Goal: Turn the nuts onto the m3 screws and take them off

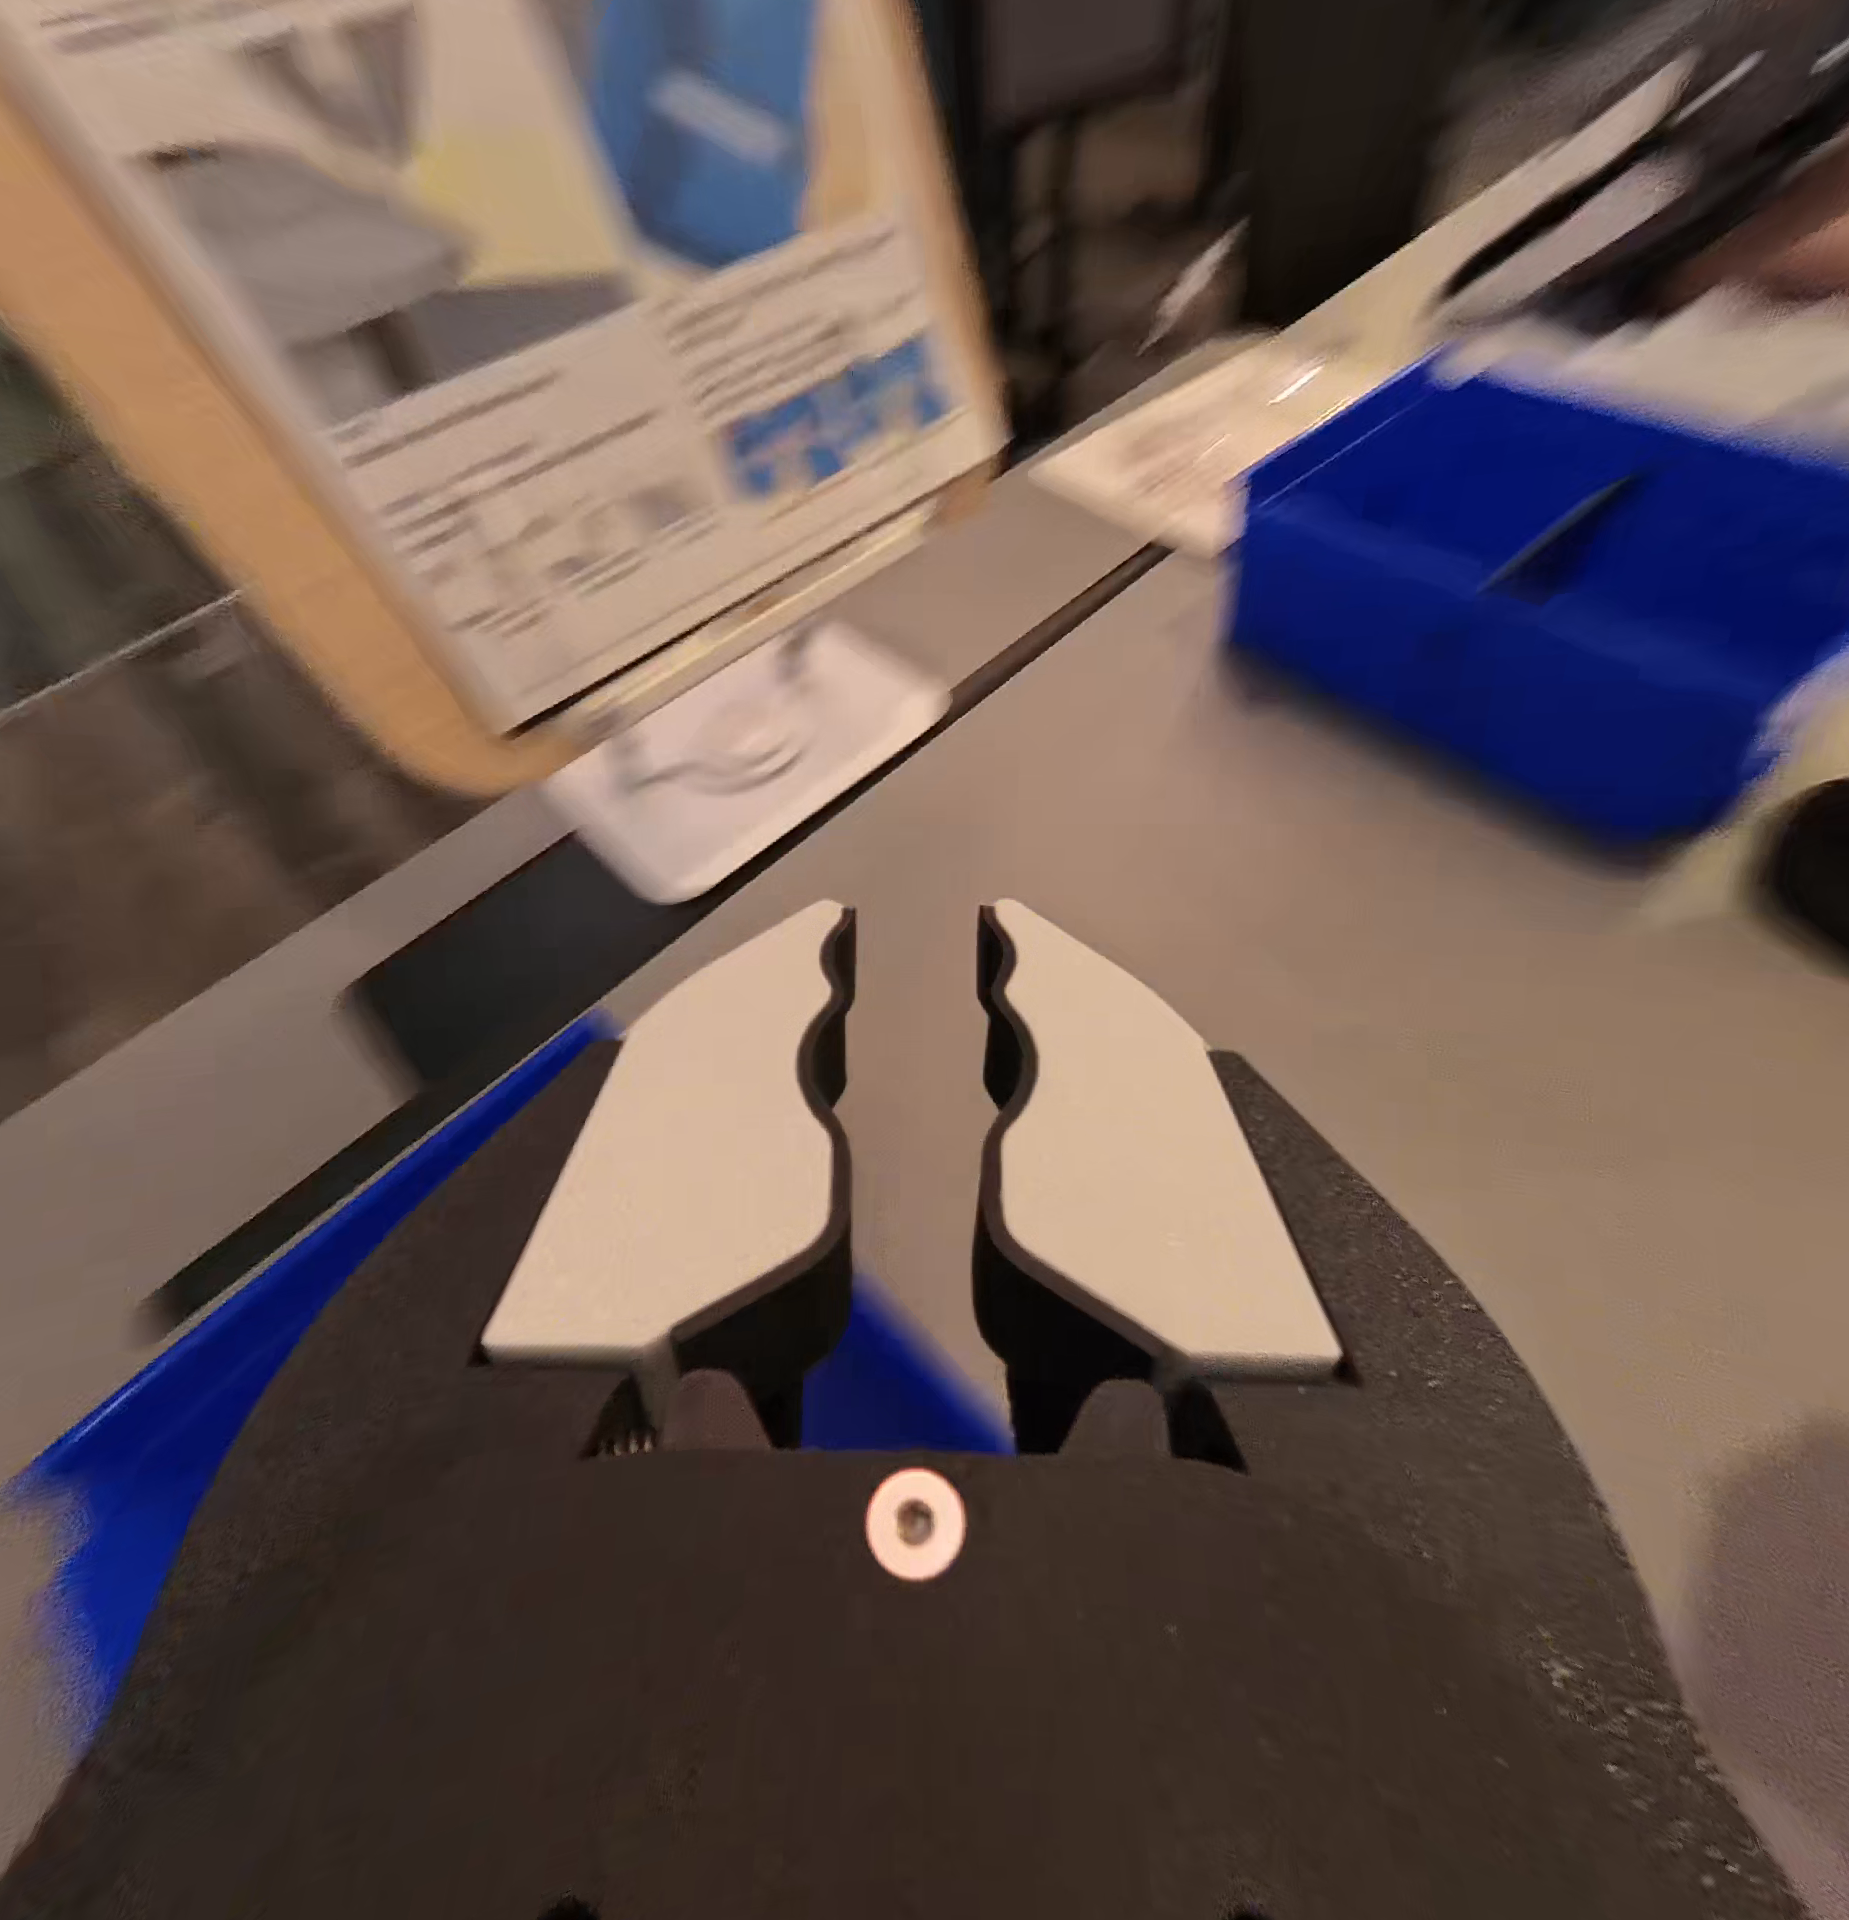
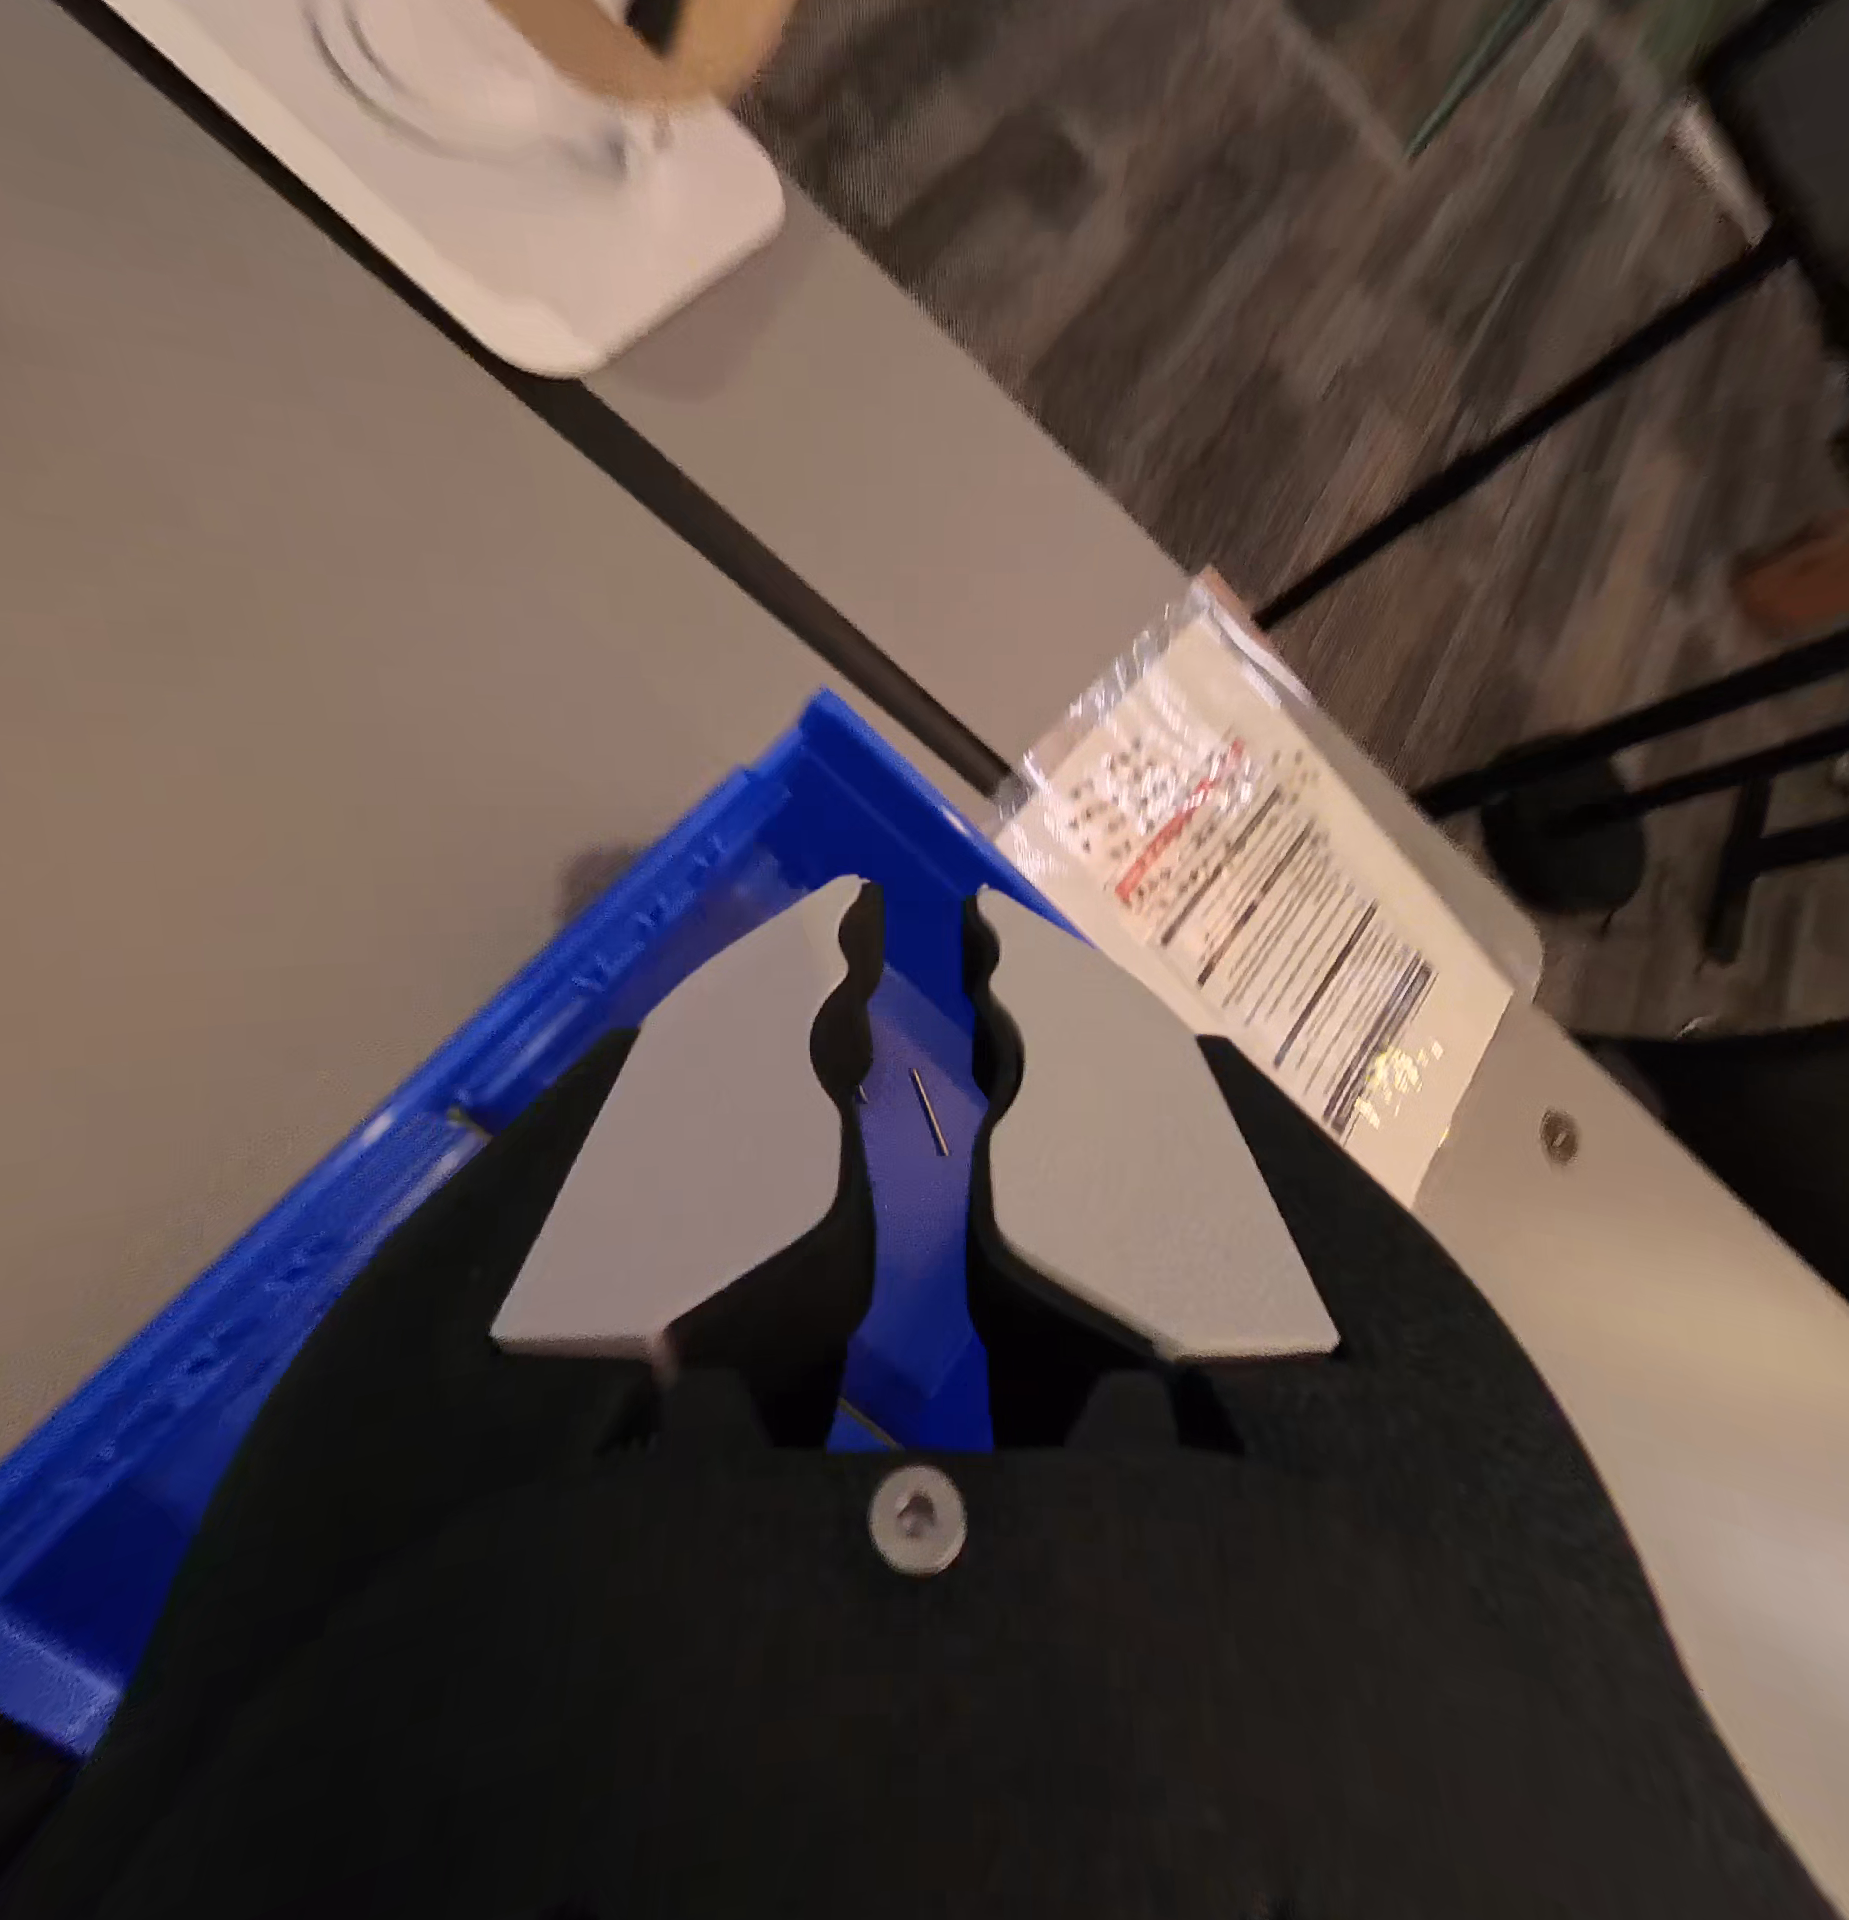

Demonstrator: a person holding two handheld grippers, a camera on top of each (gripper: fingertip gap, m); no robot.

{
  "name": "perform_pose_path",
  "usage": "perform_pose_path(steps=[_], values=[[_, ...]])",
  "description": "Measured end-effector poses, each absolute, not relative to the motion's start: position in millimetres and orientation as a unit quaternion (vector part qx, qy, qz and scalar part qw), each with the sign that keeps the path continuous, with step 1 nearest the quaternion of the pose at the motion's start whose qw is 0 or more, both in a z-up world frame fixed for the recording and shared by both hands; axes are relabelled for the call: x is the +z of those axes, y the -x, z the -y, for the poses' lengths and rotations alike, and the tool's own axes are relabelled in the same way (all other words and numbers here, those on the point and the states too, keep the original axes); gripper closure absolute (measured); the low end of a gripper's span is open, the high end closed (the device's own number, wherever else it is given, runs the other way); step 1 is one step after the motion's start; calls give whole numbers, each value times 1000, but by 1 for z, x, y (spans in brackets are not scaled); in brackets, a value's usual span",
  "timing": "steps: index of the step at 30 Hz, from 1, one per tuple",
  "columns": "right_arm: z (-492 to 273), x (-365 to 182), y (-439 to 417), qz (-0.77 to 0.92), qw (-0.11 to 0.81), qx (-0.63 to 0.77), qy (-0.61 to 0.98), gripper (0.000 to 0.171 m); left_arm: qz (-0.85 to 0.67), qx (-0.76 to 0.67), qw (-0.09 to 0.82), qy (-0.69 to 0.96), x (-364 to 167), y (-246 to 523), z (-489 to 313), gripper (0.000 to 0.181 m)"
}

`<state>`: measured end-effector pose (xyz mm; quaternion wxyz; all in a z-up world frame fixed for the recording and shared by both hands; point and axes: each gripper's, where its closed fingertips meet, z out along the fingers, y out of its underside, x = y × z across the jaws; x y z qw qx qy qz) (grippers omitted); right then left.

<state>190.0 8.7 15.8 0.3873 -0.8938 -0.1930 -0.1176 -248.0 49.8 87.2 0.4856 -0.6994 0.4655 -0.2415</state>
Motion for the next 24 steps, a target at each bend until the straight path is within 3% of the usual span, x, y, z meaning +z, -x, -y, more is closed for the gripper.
perform_pose_path(steps=[3,11,24], values=[[-9,37,-160,226,420,-125,870,157,-449,-122,444,766,59,303,-76,164],[-8,37,-116,278,409,-132,859,158,-402,-54,285,868,-28,351,-113,176],[-6,15,-72,321,369,-121,864,158,-371,-123,94,915,-121,339,-108,152]])
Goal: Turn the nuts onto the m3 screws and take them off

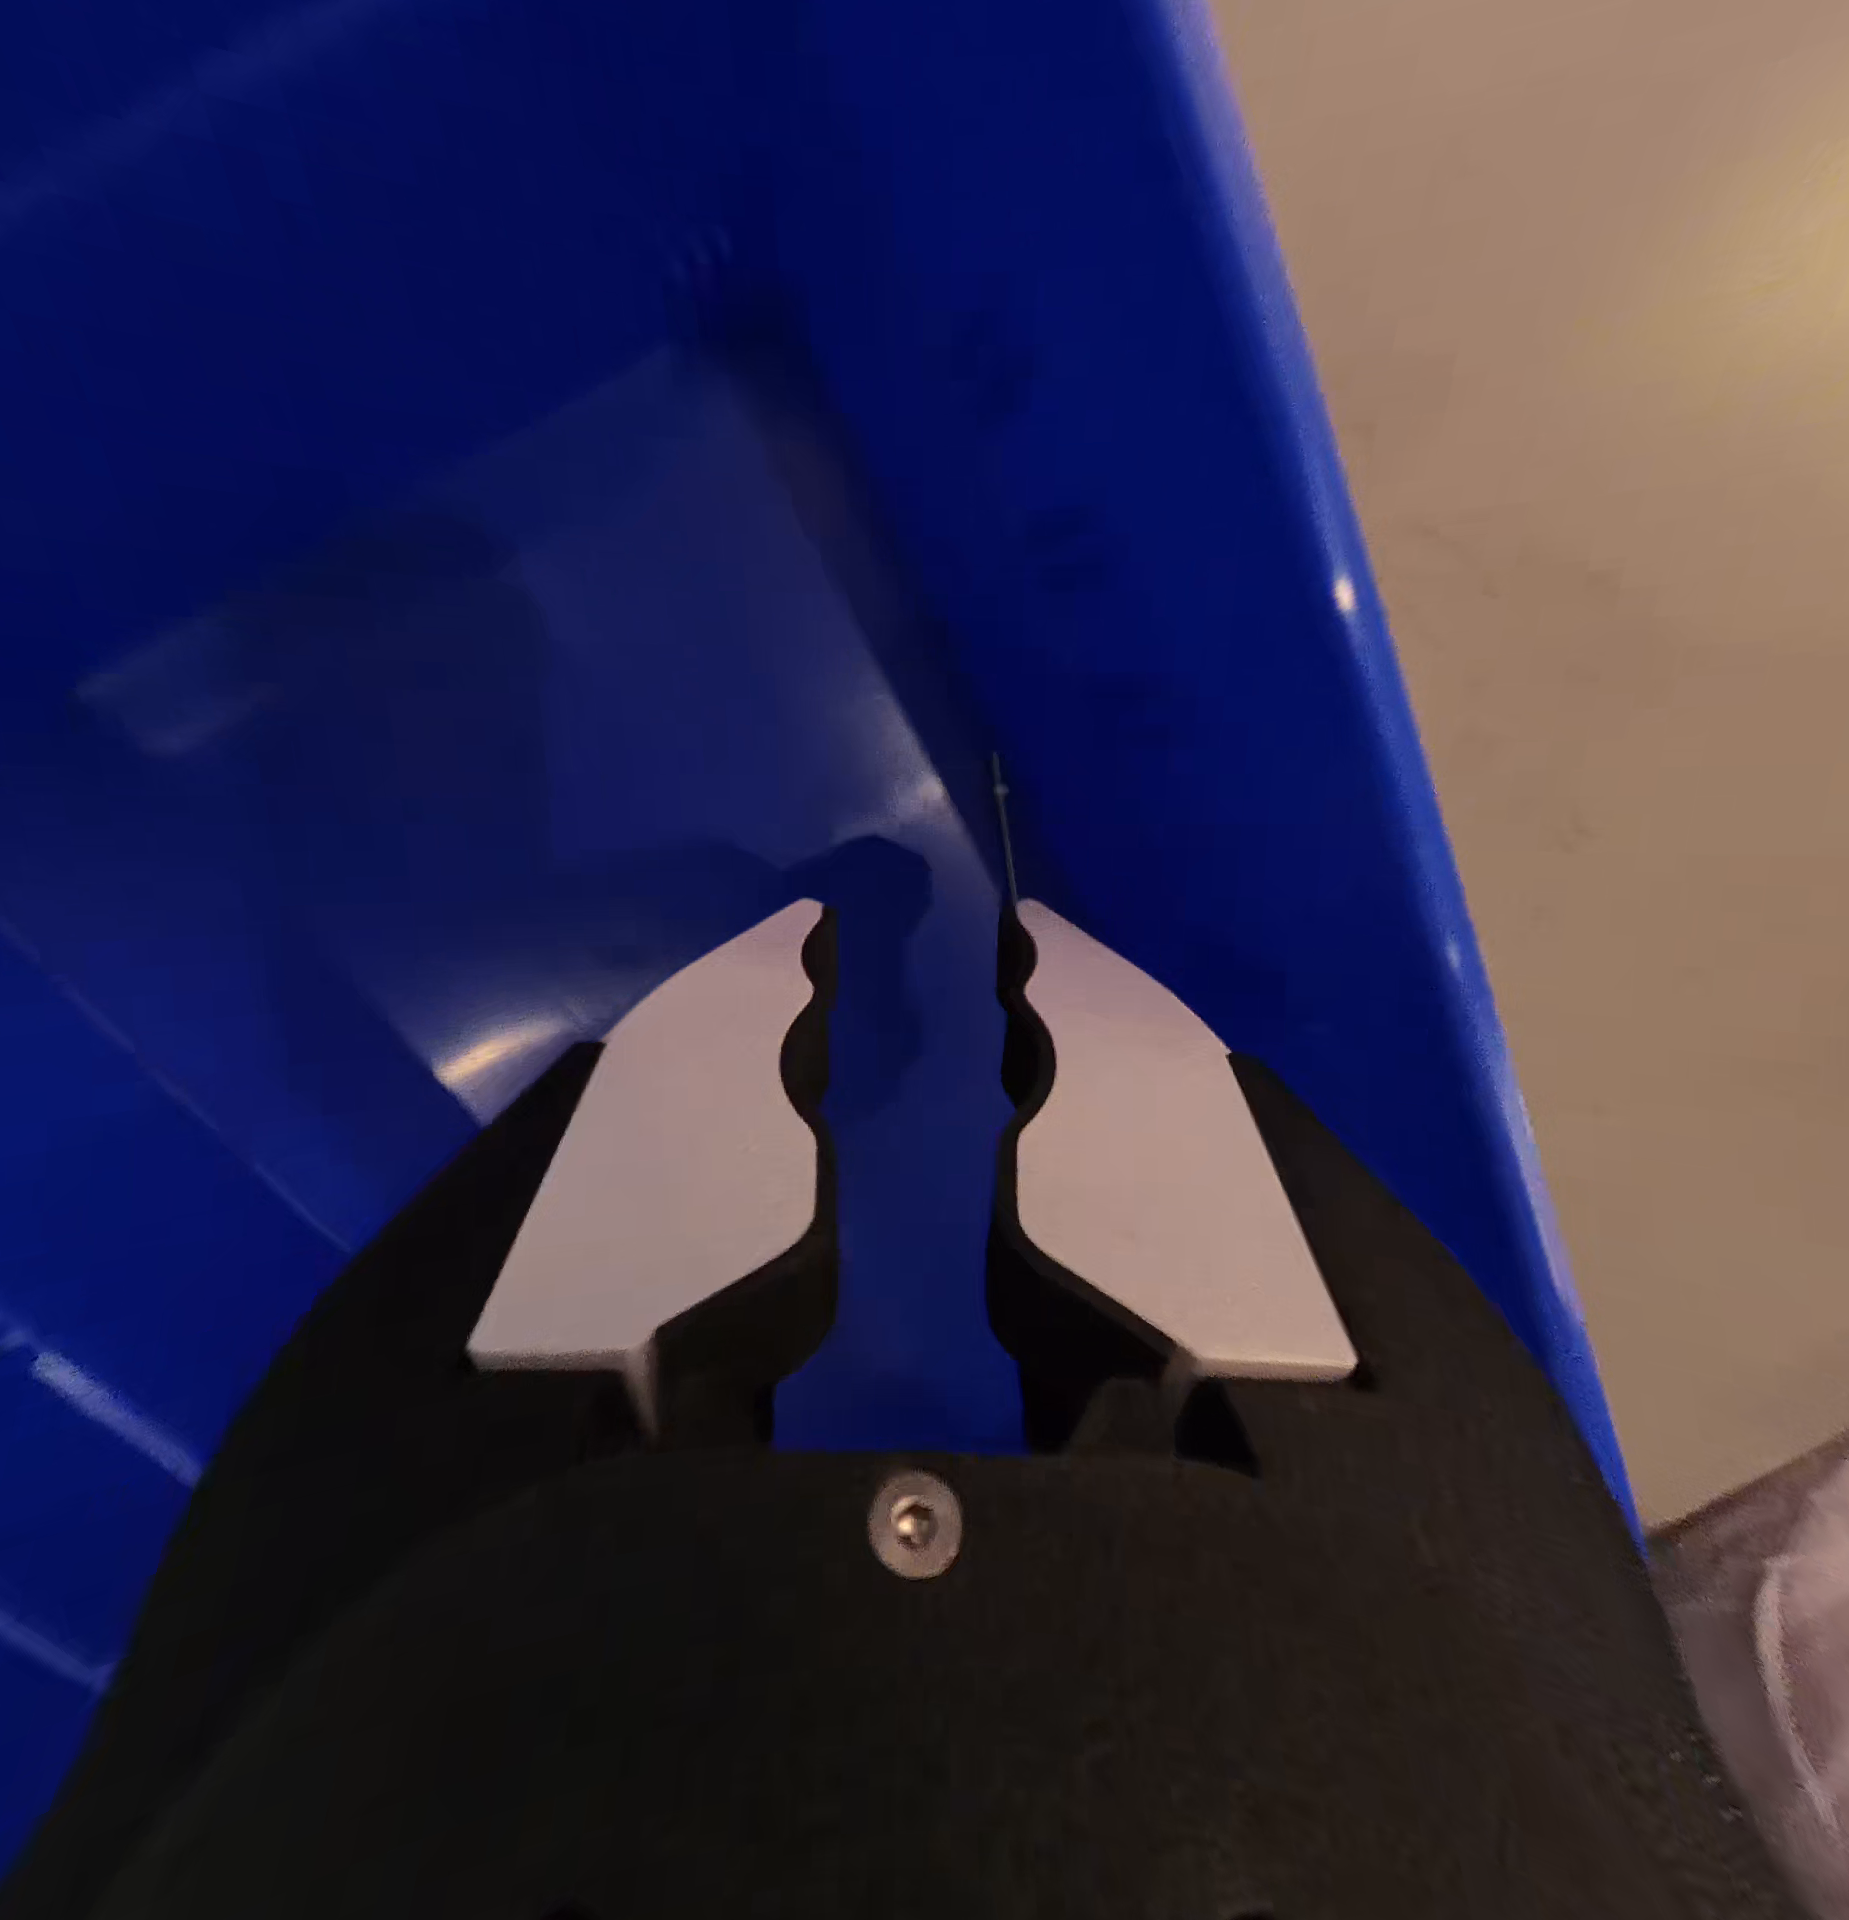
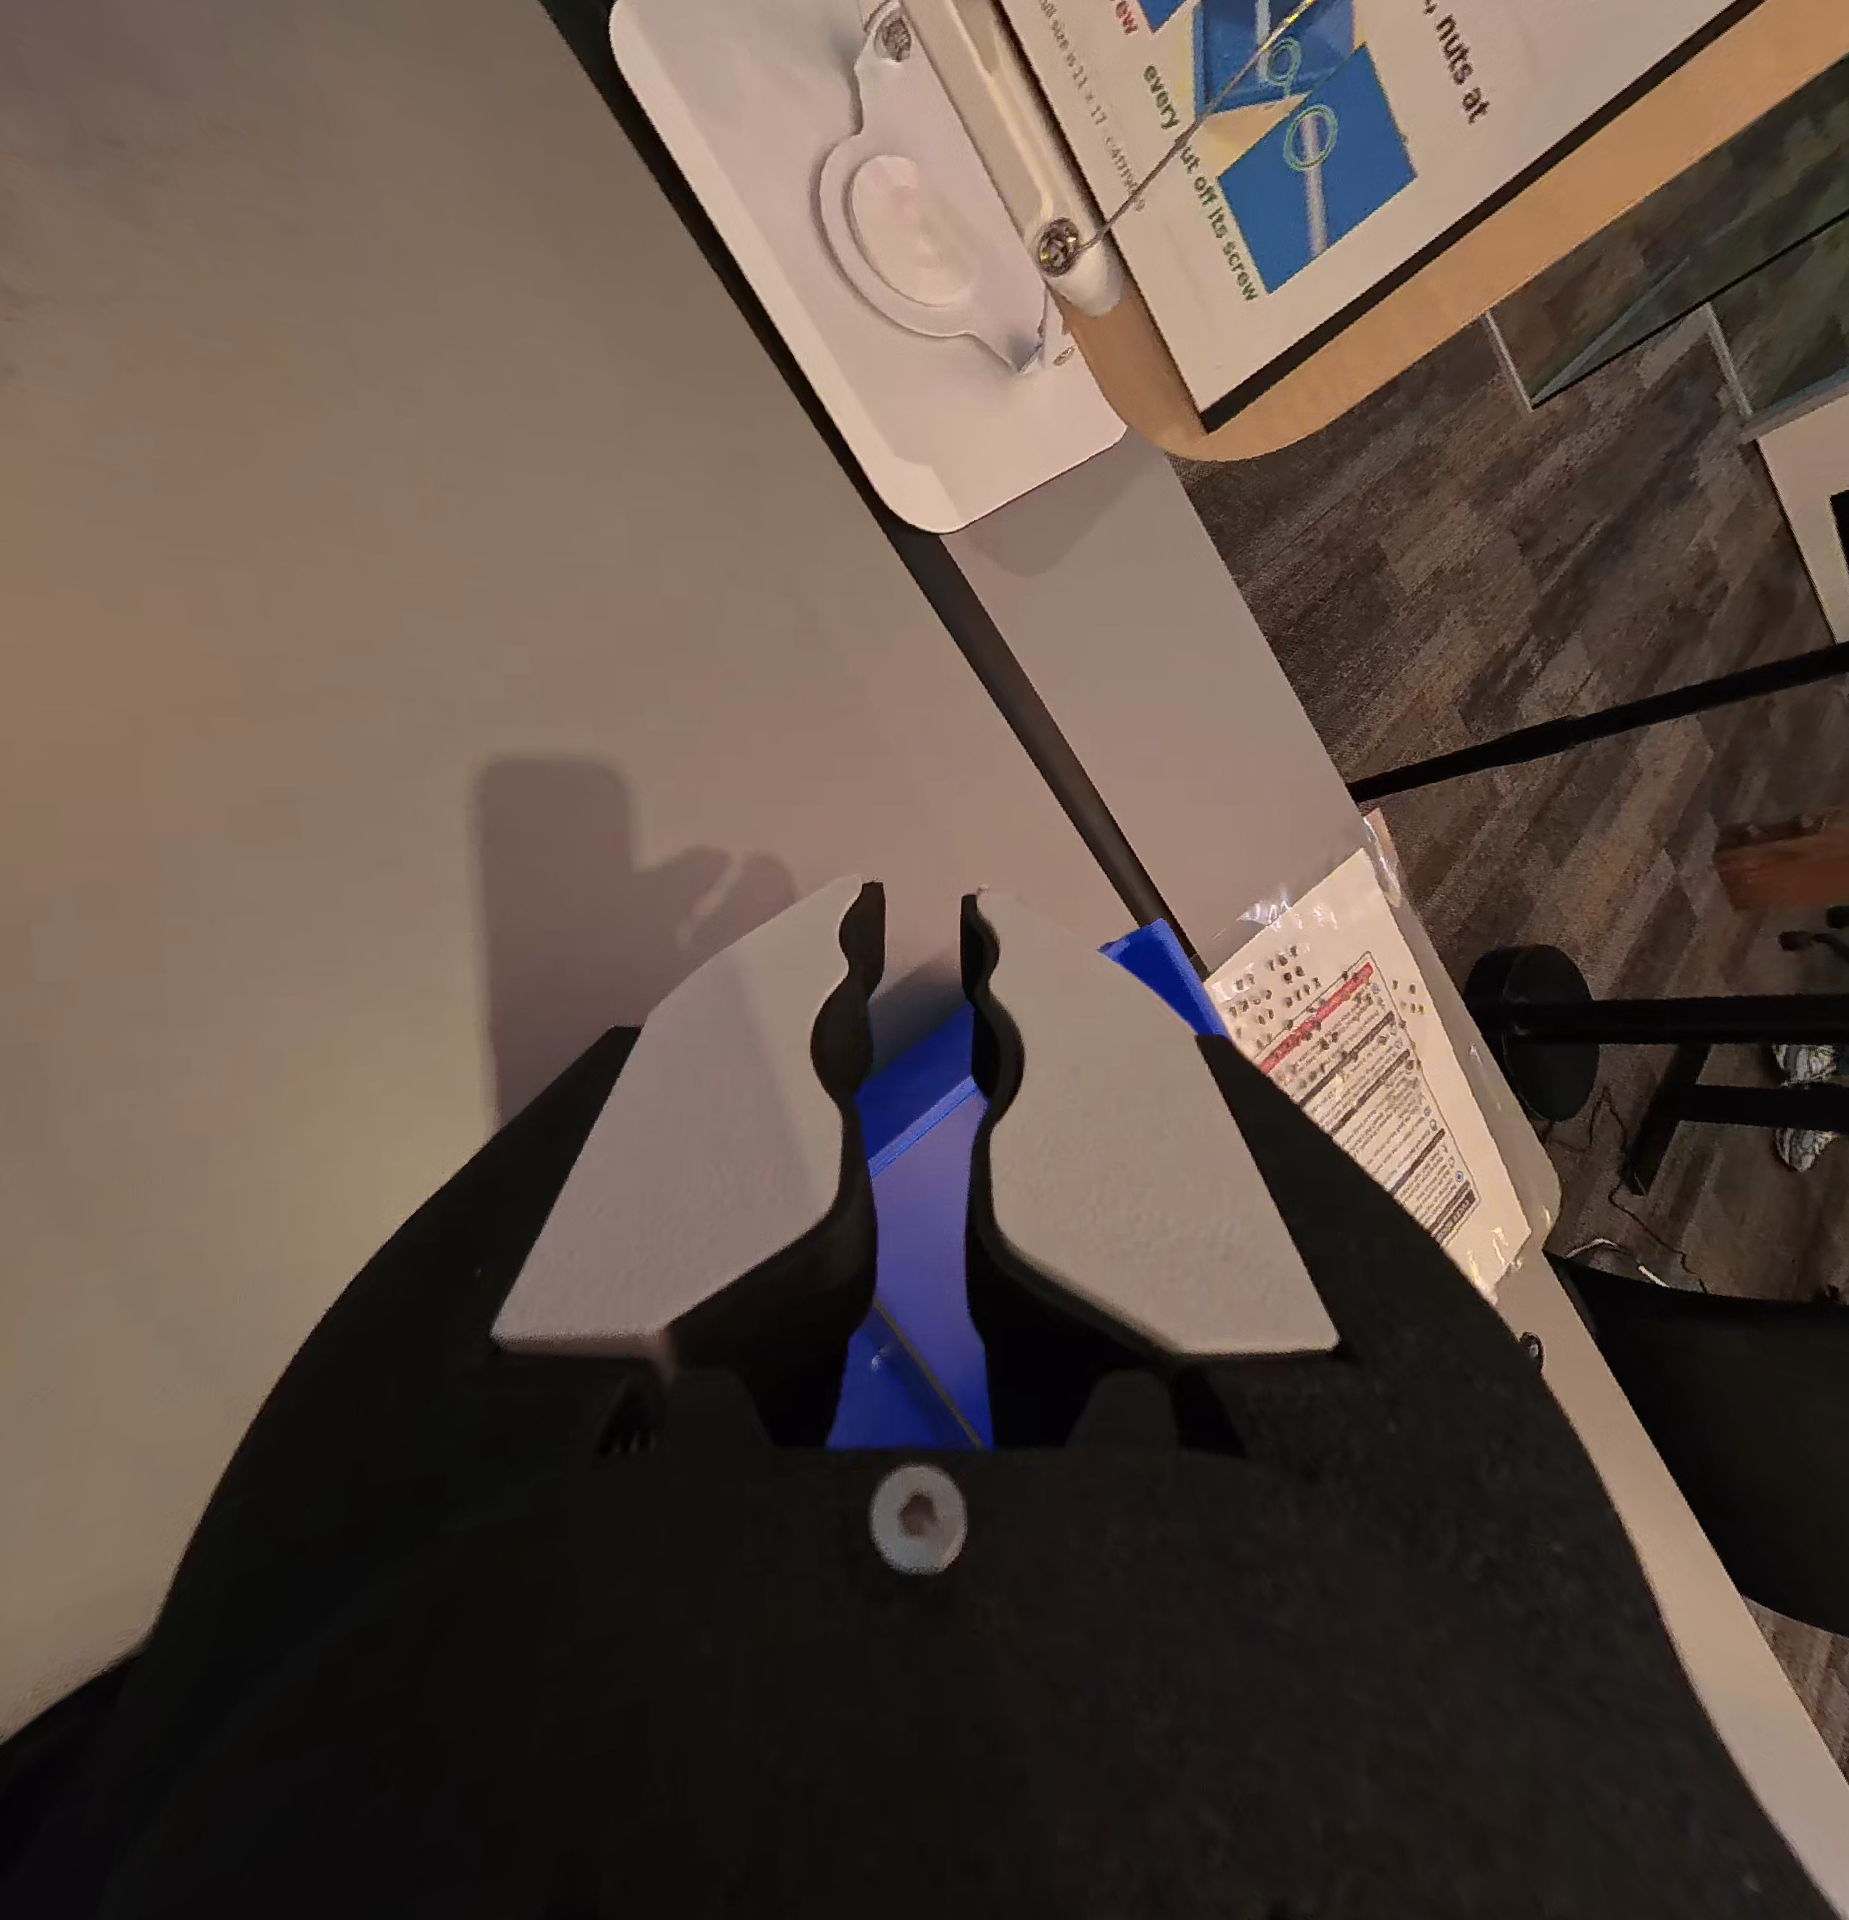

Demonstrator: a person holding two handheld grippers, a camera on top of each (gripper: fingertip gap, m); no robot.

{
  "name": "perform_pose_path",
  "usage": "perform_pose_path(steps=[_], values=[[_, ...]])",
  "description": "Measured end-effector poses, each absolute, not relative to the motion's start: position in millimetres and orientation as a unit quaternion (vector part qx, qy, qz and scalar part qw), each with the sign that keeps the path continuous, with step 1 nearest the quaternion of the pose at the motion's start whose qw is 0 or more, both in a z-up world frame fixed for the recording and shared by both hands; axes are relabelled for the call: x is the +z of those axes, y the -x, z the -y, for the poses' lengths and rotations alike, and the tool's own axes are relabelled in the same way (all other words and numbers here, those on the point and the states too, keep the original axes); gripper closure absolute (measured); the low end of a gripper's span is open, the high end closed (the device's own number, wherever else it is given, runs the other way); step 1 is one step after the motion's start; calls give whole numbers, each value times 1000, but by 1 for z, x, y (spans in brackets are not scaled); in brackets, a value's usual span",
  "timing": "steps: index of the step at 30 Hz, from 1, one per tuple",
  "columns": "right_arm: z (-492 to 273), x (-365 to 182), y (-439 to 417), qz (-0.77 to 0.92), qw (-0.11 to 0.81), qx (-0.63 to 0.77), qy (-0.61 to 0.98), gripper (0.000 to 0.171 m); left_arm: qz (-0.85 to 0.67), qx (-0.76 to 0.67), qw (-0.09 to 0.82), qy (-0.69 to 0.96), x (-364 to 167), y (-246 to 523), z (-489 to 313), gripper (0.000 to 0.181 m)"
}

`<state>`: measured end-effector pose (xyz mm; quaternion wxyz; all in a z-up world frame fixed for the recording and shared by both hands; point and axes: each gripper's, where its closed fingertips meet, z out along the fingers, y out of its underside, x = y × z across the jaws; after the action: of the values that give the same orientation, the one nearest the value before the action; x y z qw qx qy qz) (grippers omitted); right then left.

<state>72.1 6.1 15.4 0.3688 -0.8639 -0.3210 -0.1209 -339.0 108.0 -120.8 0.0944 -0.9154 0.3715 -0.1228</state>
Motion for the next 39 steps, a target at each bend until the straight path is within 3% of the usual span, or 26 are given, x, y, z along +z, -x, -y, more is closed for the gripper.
perform_pose_path(steps=[10,27,29,39], values=[[-3,8,-80,309,354,-121,874,158,-401,-133,39,905,-146,332,-95,140],[-1,4,-88,307,339,-127,880,158,-412,-71,54,907,-151,333,-105,147],[0,3,-89,307,336,-127,881,158,-408,-44,62,910,-151,337,-109,135],[1,2,-89,306,335,-123,883,158,-396,-49,64,915,-152,338,-111,134]])
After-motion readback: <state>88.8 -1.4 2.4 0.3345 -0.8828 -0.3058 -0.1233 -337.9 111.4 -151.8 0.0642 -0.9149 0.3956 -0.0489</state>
